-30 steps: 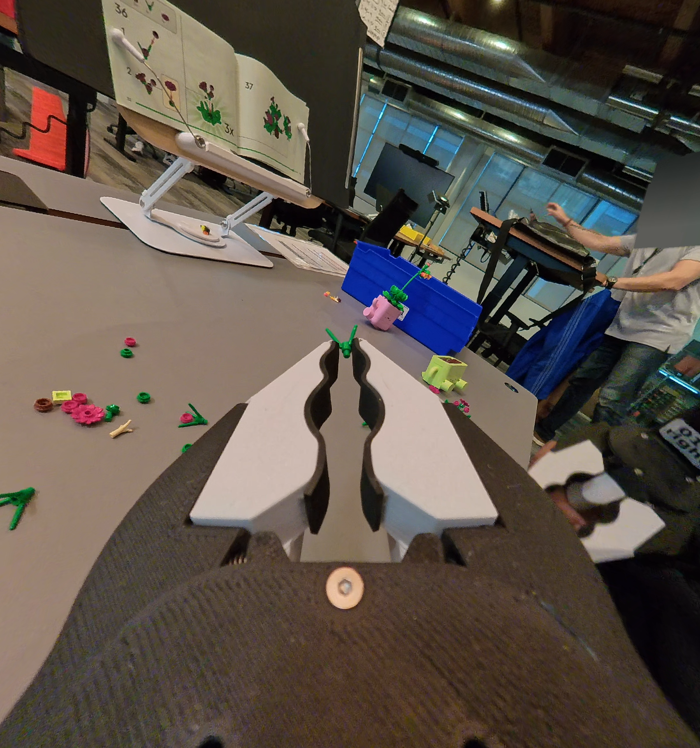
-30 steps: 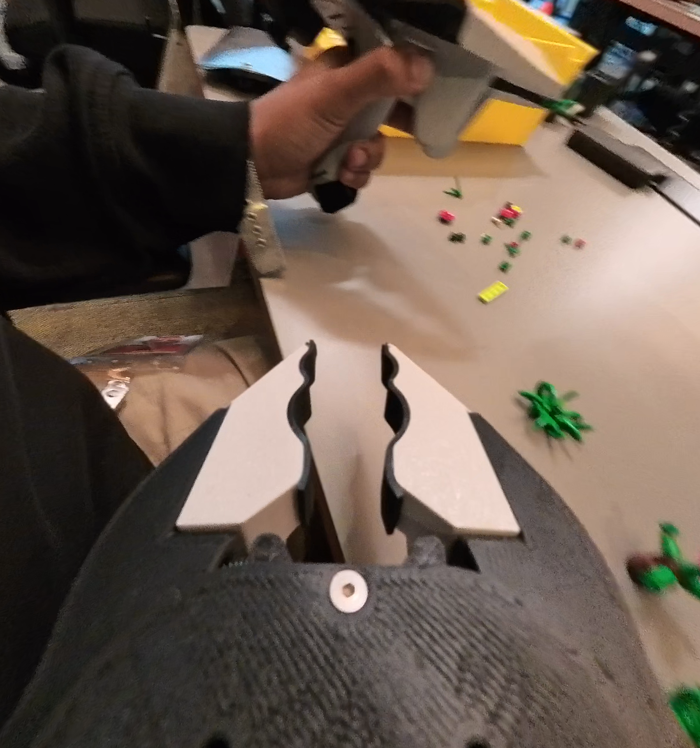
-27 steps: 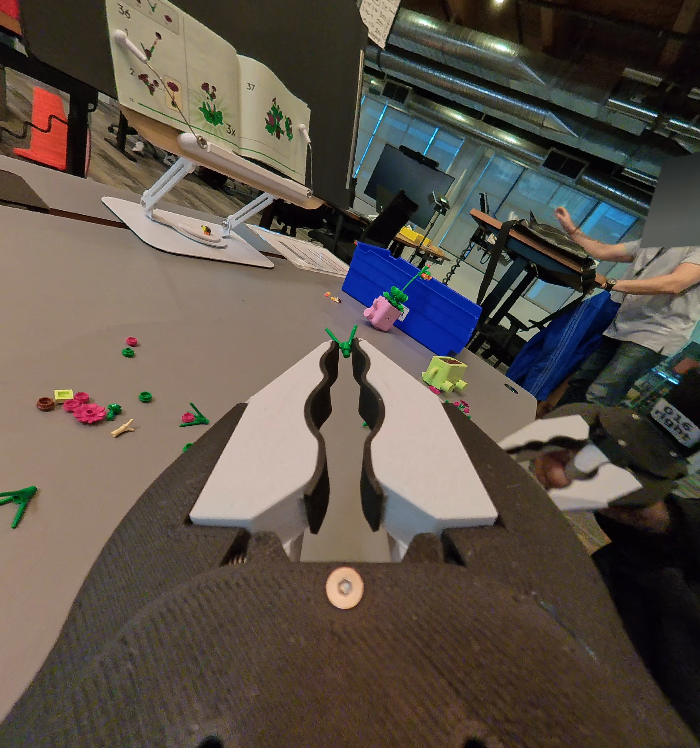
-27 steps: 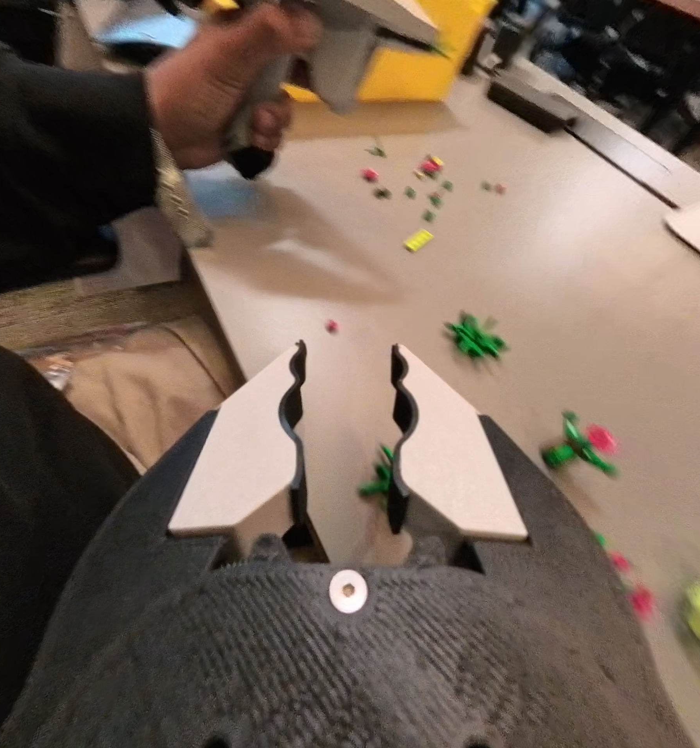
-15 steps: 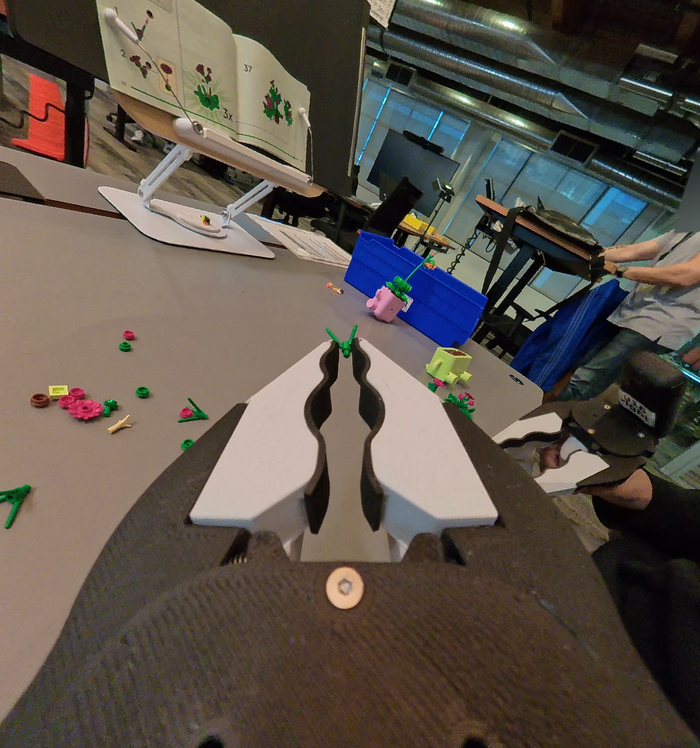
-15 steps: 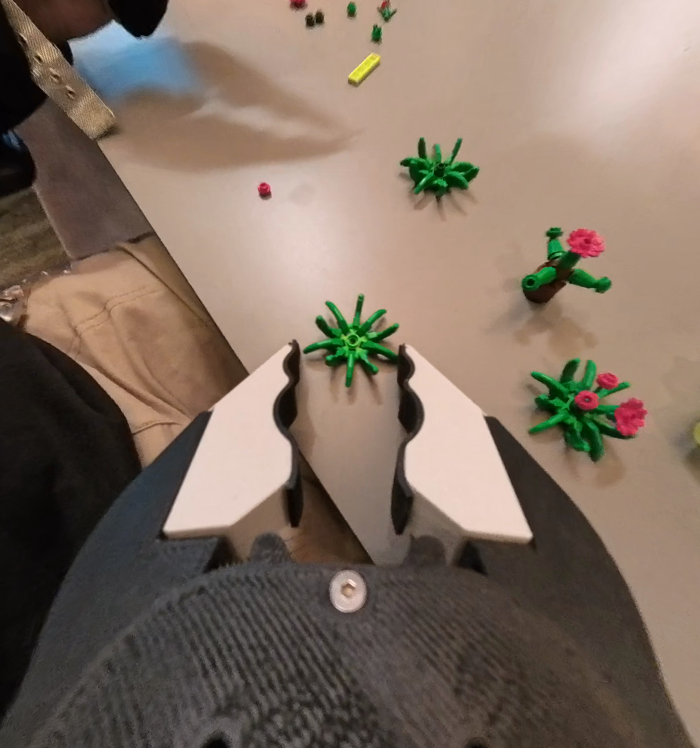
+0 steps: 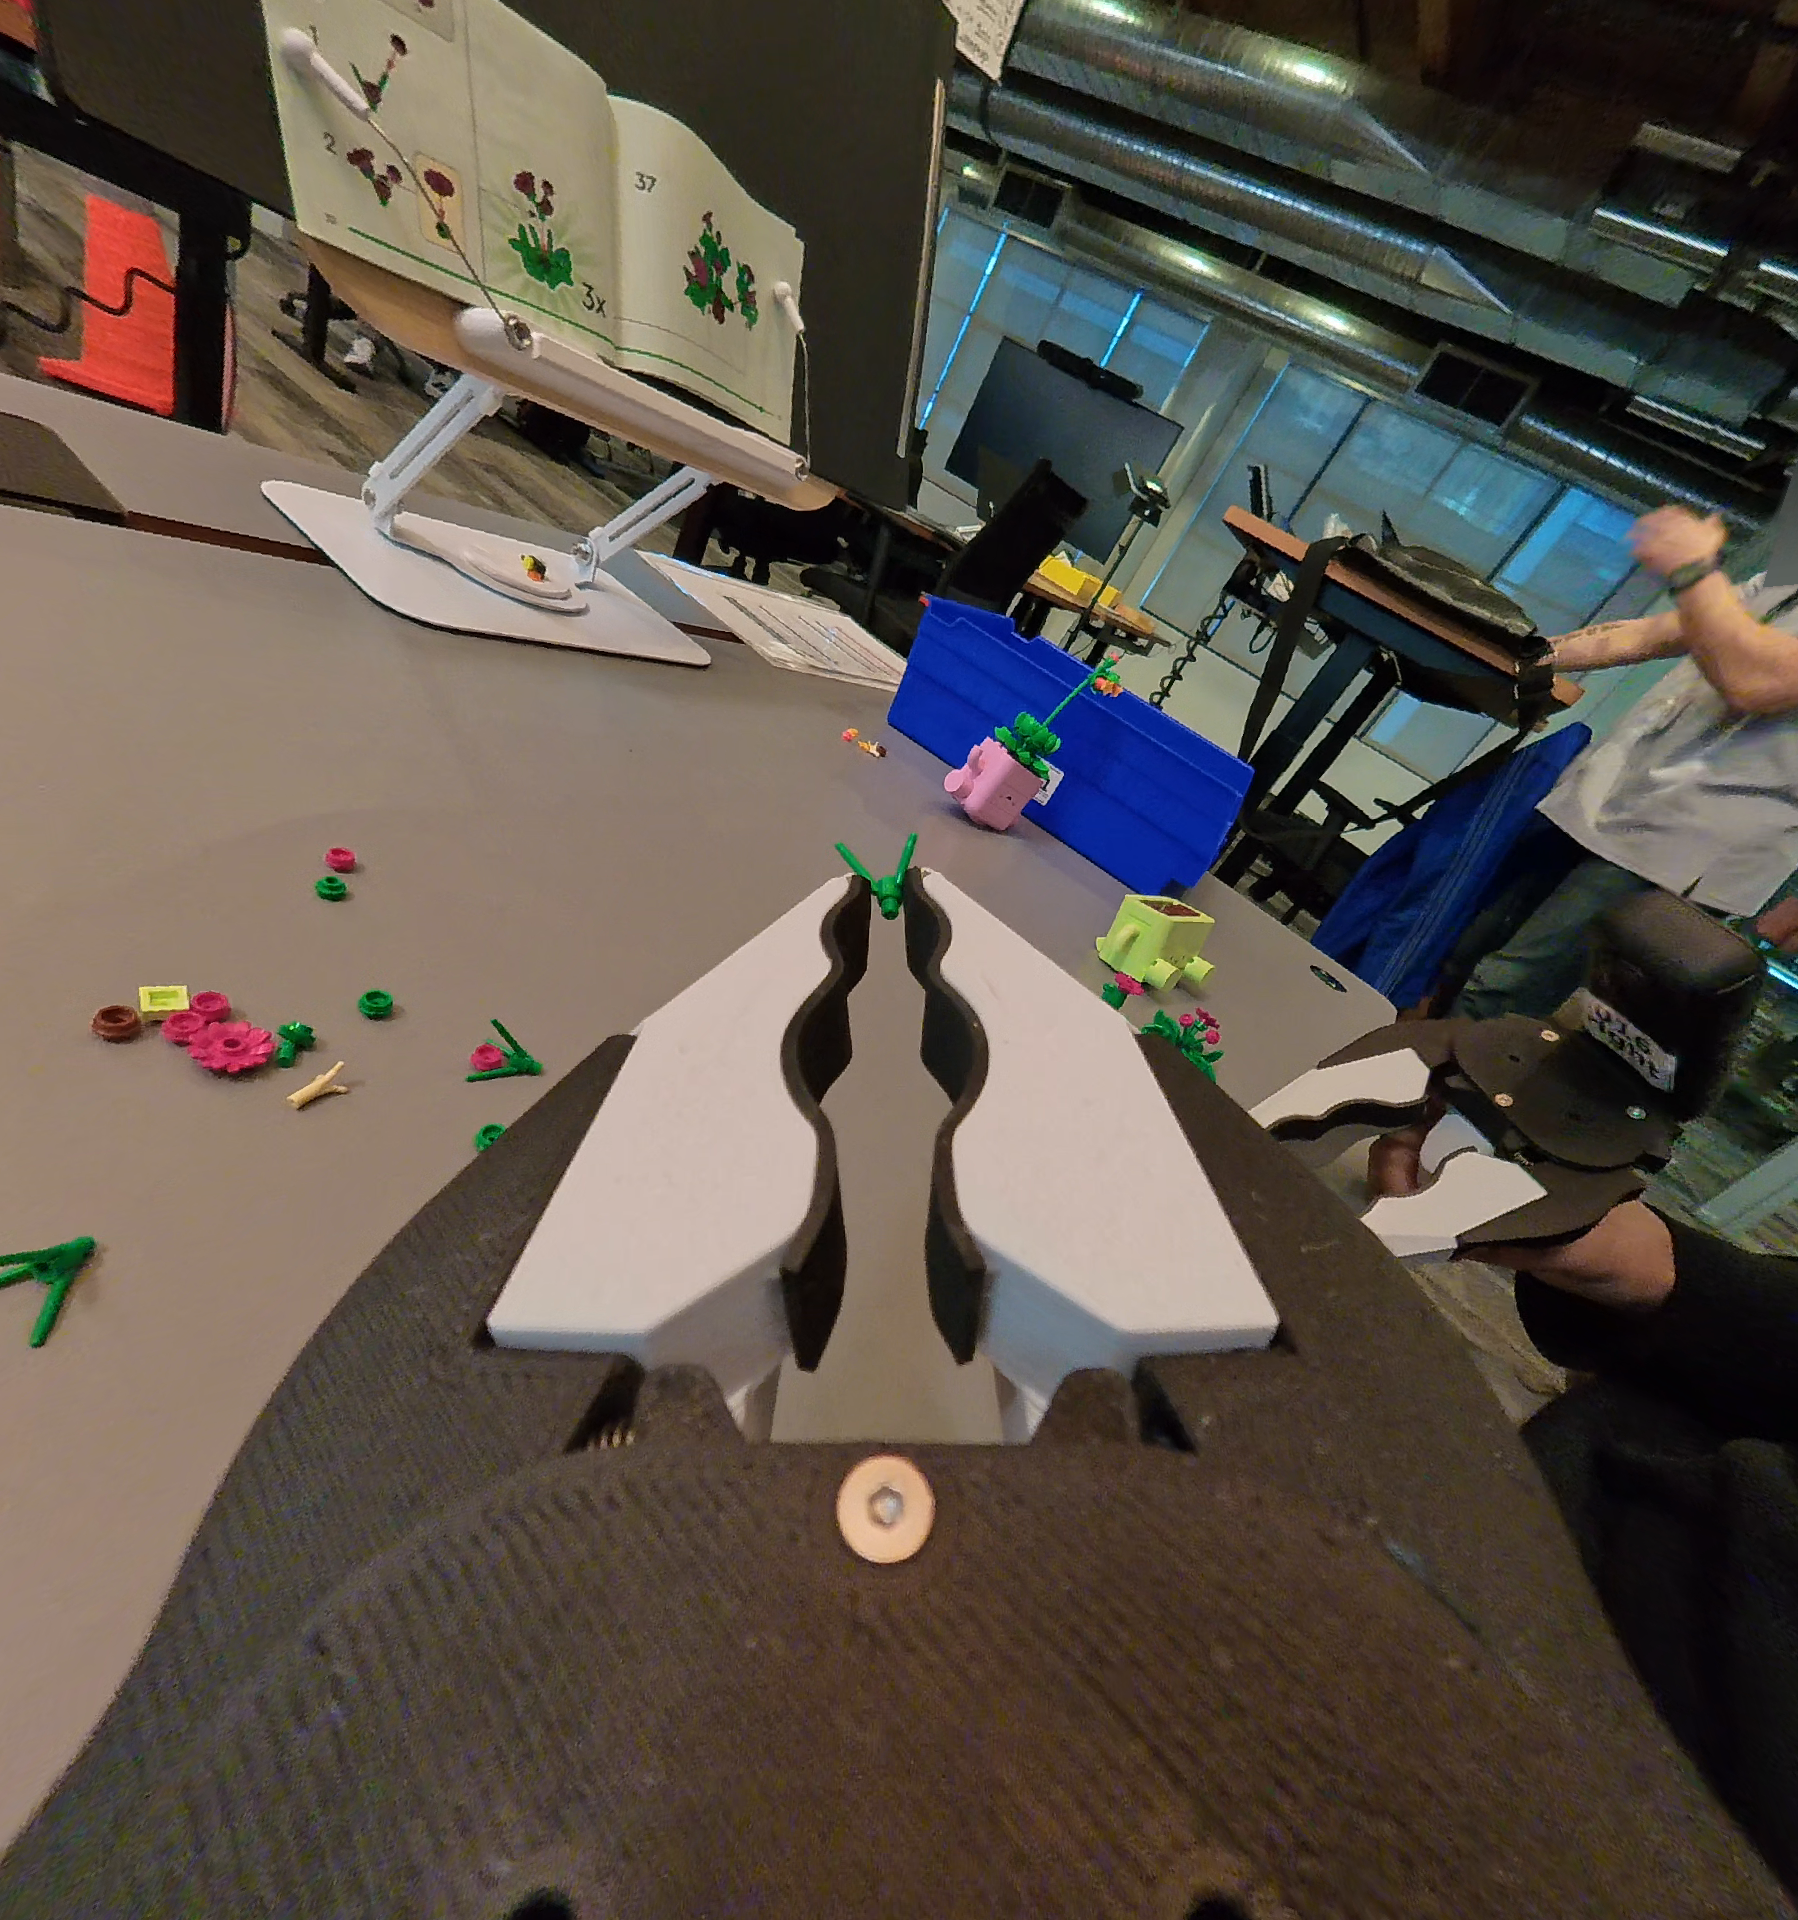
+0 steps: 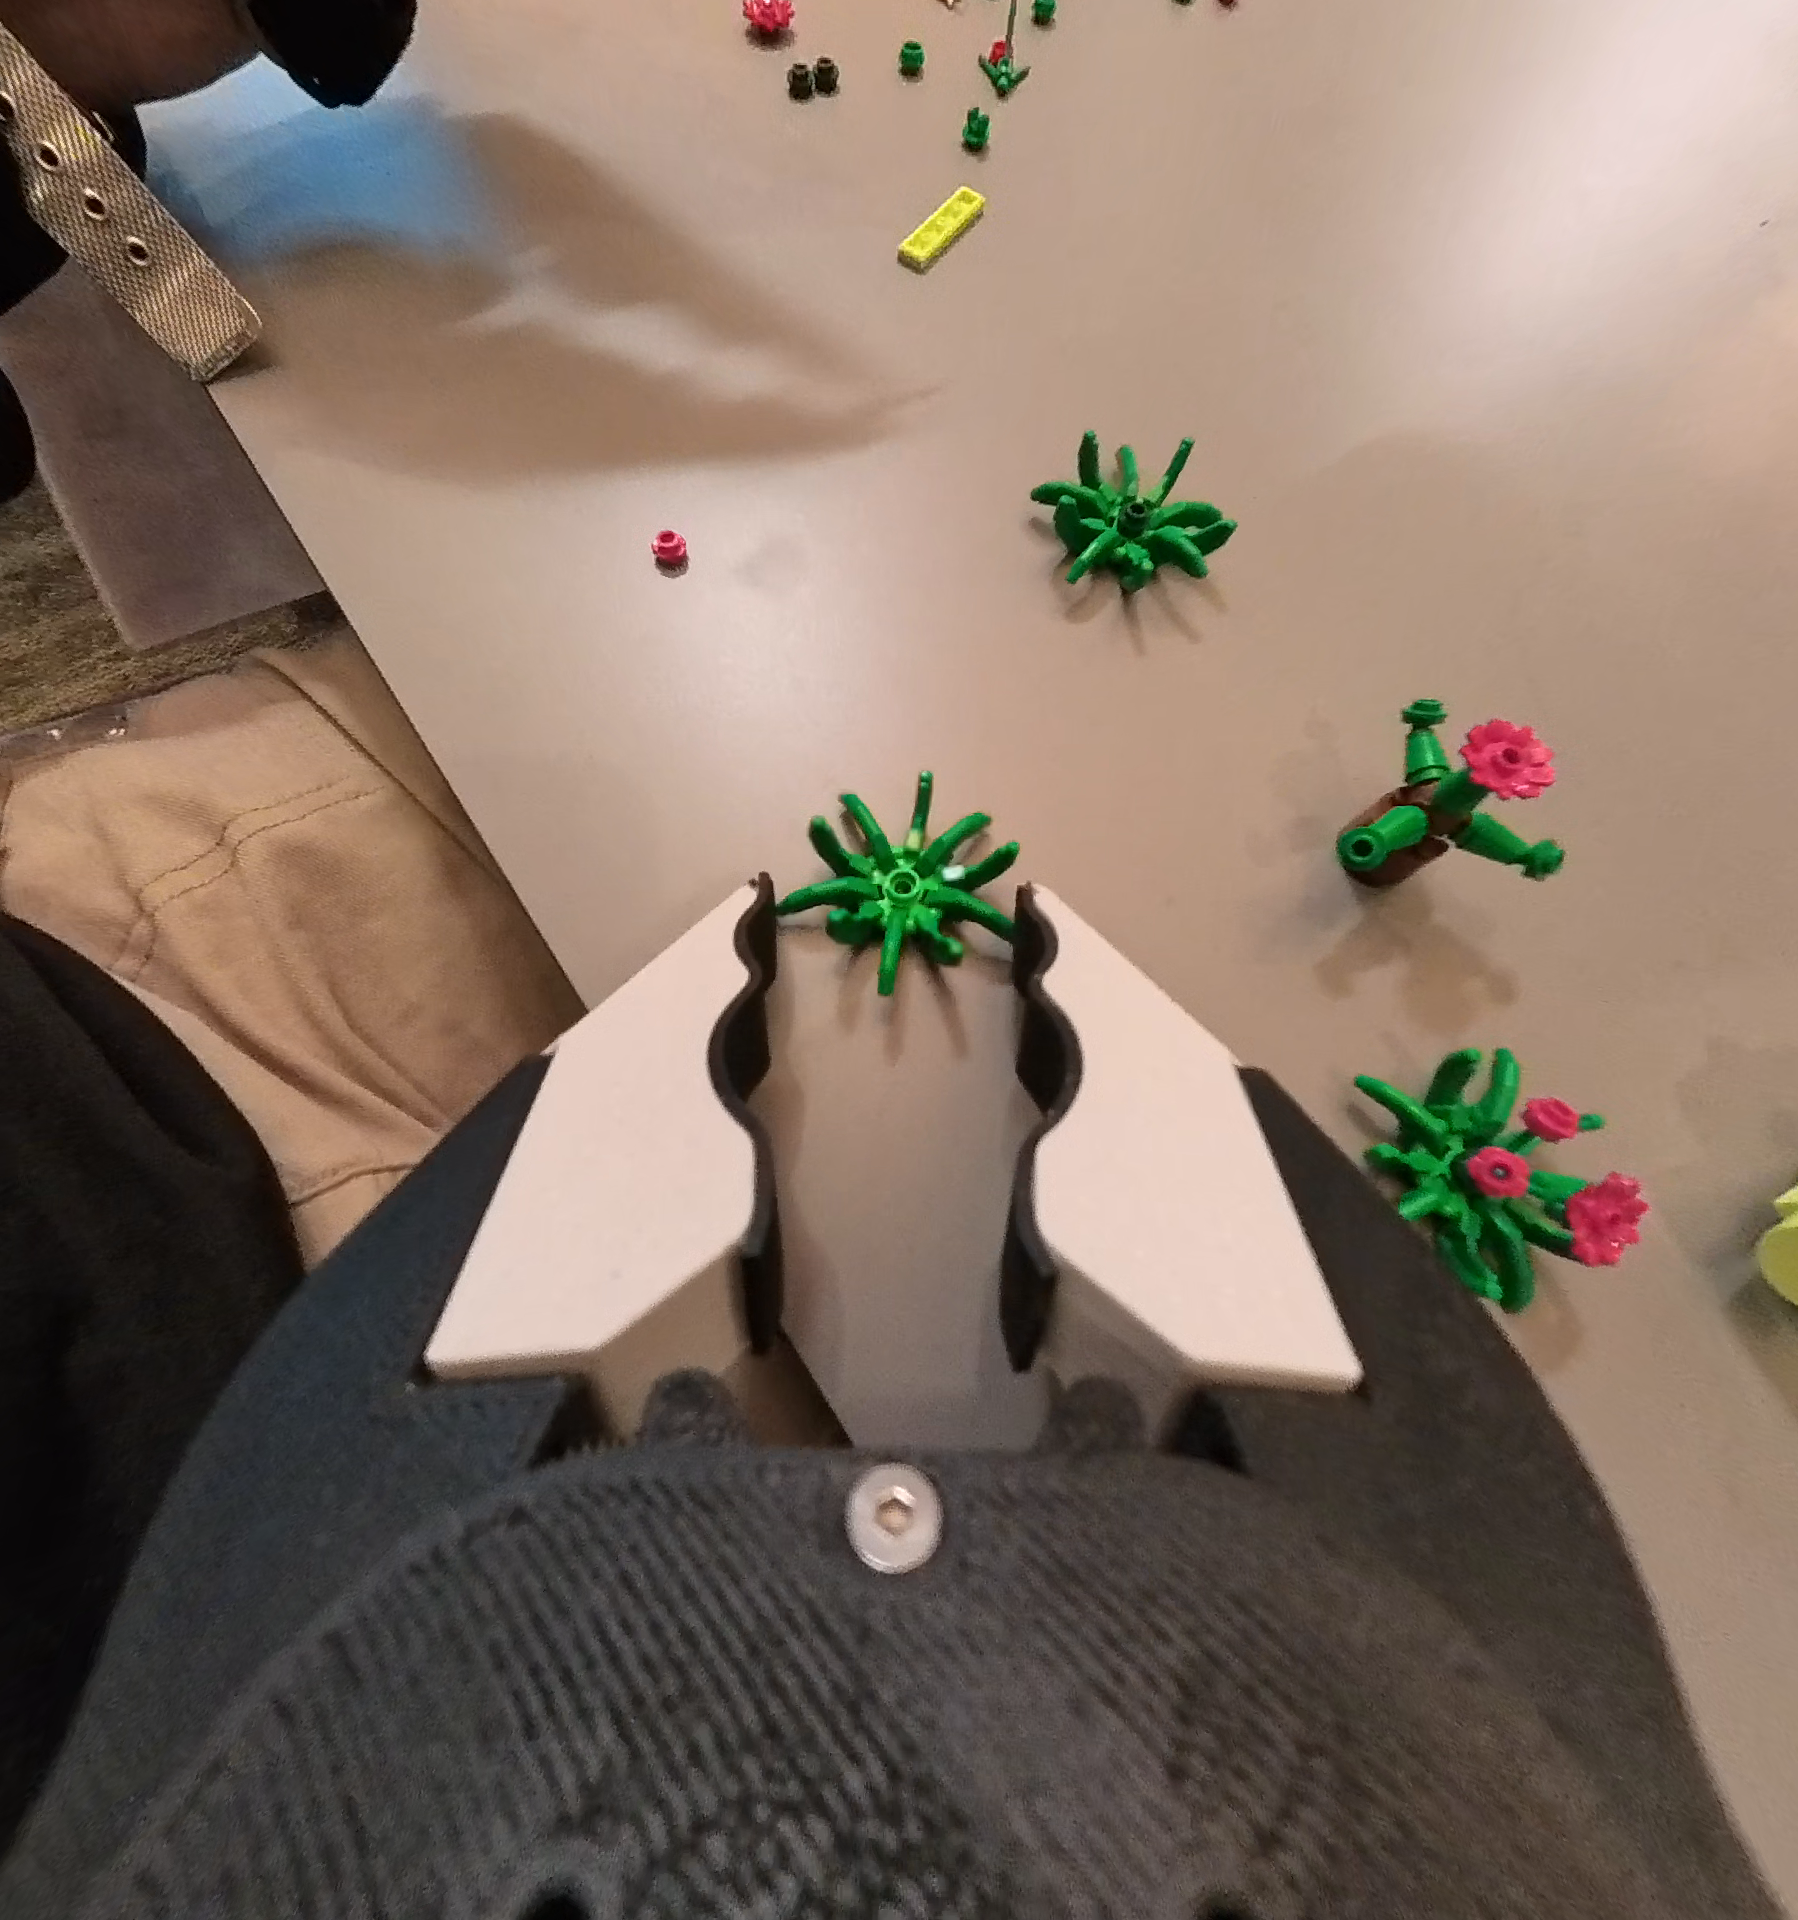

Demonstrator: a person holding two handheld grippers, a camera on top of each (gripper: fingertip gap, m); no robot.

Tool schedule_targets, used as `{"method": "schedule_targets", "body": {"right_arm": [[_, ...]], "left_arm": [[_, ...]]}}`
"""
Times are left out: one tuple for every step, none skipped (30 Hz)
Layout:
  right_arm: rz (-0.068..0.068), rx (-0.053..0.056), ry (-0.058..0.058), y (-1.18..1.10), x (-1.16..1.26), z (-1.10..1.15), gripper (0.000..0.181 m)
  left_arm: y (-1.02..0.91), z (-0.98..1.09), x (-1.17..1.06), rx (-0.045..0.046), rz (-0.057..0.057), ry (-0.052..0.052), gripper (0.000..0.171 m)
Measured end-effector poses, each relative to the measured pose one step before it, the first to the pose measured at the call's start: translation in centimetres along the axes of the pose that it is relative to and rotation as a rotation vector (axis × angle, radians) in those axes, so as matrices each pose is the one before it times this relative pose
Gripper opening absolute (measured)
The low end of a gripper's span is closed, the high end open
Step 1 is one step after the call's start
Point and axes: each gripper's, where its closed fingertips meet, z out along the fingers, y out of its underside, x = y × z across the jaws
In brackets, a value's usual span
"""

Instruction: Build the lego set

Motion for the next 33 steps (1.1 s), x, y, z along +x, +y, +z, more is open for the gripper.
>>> {"method": "schedule_targets", "body": {"right_arm": [[0.0021, 0.0067, 0.0011, -0.118, -0.002, -0.036, 0.044], [0.0035, 0.0014, -0.0018, -0.040, -0.029, -0.011, 0.045], [0.0008, -0.0031, -0.0009, 0.021, -0.012, 0.024, 0.045], [-0.0026, -0.0035, 0.0012, 0.047, 0.029, 0.026, 0.045], [-0.0029, -0.0029, 0.0013, 0.030, 0.024, 0.025, 0.045], [-0.0010, -0.0021, 0.0002, 0.027, 0.013, 0.021, 0.045], [0.0009, 0.0004, -0.0014, -0.016, -0.013, 0.017, 0.045], [0.0006, 0.0015, -0.0020, -0.027, -0.030, 0.018, 0.045], [-0.0004, -0.0005, 0.0006, -0.008, 0.003, -0.001, 0.045], [-0.0013, 0.0000, 0.0021, -0.011, 0.037, -0.034, 0.045], [0.0000, 0.0043, 0.0001, -0.061, 0.014, -0.064, 0.047], [0.0044, 0.0102, -0.0044, -0.160, -0.042, -0.081, 0.049], [0.0104, 0.0141, -0.0052, -0.236, -0.027, -0.106, 0.052], [0.0120, 0.0186, -0.0046, -0.311, -0.034, -0.132, 0.054], [0.0100, 0.0211, -0.0038, -0.388, -0.061, -0.154, 0.055], [0.0069, 0.0191, -0.0031, -0.414, -0.116, -0.135, 0.055], [0.0007, 0.0159, -0.0018, -0.426, -0.187, -0.094, 0.055], [-0.0096, 0.0097, 0.0029, -0.383, -0.196, -0.037, 0.054], [-0.0180, 0.0037, 0.0035, -0.332, -0.243, 0.021, 0.053], [-0.0210, 0.0003, 0.0002, -0.315, -0.334, 0.067, 0.052], [-0.0196, 0.0001, -0.0035, -0.306, -0.407, 0.114, 0.050], [-0.0142, 0.0043, -0.0132, -0.362, -0.583, 0.165, 0.047], [-0.0078, 0.0111, -0.0333, -0.463, -0.953, 0.225, 0.041], [-0.0009, 0.0183, -0.0519, -0.574, -1.298, 0.327, 0.032], [0.0016, 0.0129, -0.0506, -0.465, -1.308, 0.471, 0.028], [-0.0075, -0.0098, -0.0283, -0.064, -0.906, 0.569, 0.027], [-0.0195, -0.0241, -0.0117, 0.184, -0.570, 0.580, 0.026], [-0.0226, -0.0261, 0.0001, 0.231, -0.288, 0.525, 0.026], [-0.0171, -0.0240, 0.0100, 0.191, -0.033, 0.462, 0.027], [-0.0063, -0.0216, 0.0090, 0.116, 0.051, 0.437, 0.027], [0.0038, -0.0234, 0.0034, 0.104, 0.061, 0.402, 0.030], [0.0087, -0.0219, 0.0066, 0.051, 0.167, 0.360, 0.032], [0.0066, -0.0161, 0.0045, -0.039, 0.158, 0.315, 0.035]], "left_arm": [[-0.005, -0.001, -0.003, 0.00036, -0.0009, 0.0009, 0.005], [-0.009, -0.006, 0.018, 0.00035, 0.0004, 0.0004, 0.005], [0.003, 0.002, 0.005, -0.00017, 0.0013, -0.0006, 0.005], [-0.003, 0.001, 0.003, -0.00009, 0.0009, -0.0003, 0.005], [-0.003, 0.007, 0.000, -0.00016, -0.0006, 0.0004, 0.005], [0.004, -0.001, 0.002, 0.00003, -0.0012, 0.0005, 0.005], [-0.011, -0.017, -0.013, 0.00081, -0.0007, 0.0001, 0.005], [-0.018, -0.005, 0.001, 0.00070, 0.0000, -0.0004, 0.005], [0.000, -0.010, -0.008, 0.00000, 0.0004, -0.0004, 0.005], [0.000, 0.000, 0.001, -0.00029, 0.0006, -0.0006, 0.005], [0.005, 0.007, -0.008, -0.00036, 0.0002, -0.0003, 0.005], [0.009, 0.009, 0.003, -0.00004, -0.0006, 0.0004, 0.005], [0.011, 0.008, 0.009, -0.00020, -0.0007, 0.0007, 0.005], [0.007, 0.006, -0.001, -0.00050, 0.0001, 0.0001, 0.005], [0.016, 0.015, -0.004, -0.00092, 0.0005, -0.0004, 0.005], [0.014, 0.025, 0.014, -0.00112, 0.0003, -0.0001, 0.005], [0.015, 0.010, 0.014, -0.00044, 0.0003, 0.0000, 0.005], [-0.008, 0.003, 0.019, -0.00003, 0.0008, -0.0001, 0.005], [0.003, 0.011, 0.017, -0.00023, 0.0007, 0.0001, 0.005], [0.010, 0.008, 0.013, -0.00042, 0.0001, 0.0004, 0.005], [0.001, 0.018, 0.008, 0.00116, -0.0013, 0.0006, 0.005], [-0.021, 0.075, 0.027, 0.00384, -0.0040, 0.0017, 0.004], [0.006, 0.139, 0.074, 0.00200, -0.0062, 0.0057, 0.004], [0.082, 0.199, 0.082, -0.00273, -0.0048, 0.0061, 0.005], [0.136, 0.202, 0.125, -0.00689, -0.0003, 0.0061, 0.005], [0.139, 0.155, 0.161, -0.00825, 0.0042, 0.0051, 0.005], [0.073, 0.084, 0.165, -0.00542, 0.0067, 0.0021, 0.005], [-0.026, 0.006, 0.160, 0.00047, 0.0067, 0.0002, 0.005], [-0.124, -0.059, 0.149, 0.00557, 0.0049, 0.0018, 0.005], [-0.162, -0.083, 0.119, 0.00669, 0.0021, 0.0028, 0.005], [-0.126, -0.085, 0.047, 0.00559, -0.0008, 0.0028, 0.005], [-0.089, -0.099, 0.013, 0.00483, -0.0036, 0.0030, 0.004], [-0.107, -0.099, -0.018, 0.00602, -0.0054, 0.0030, 0.004]]}}
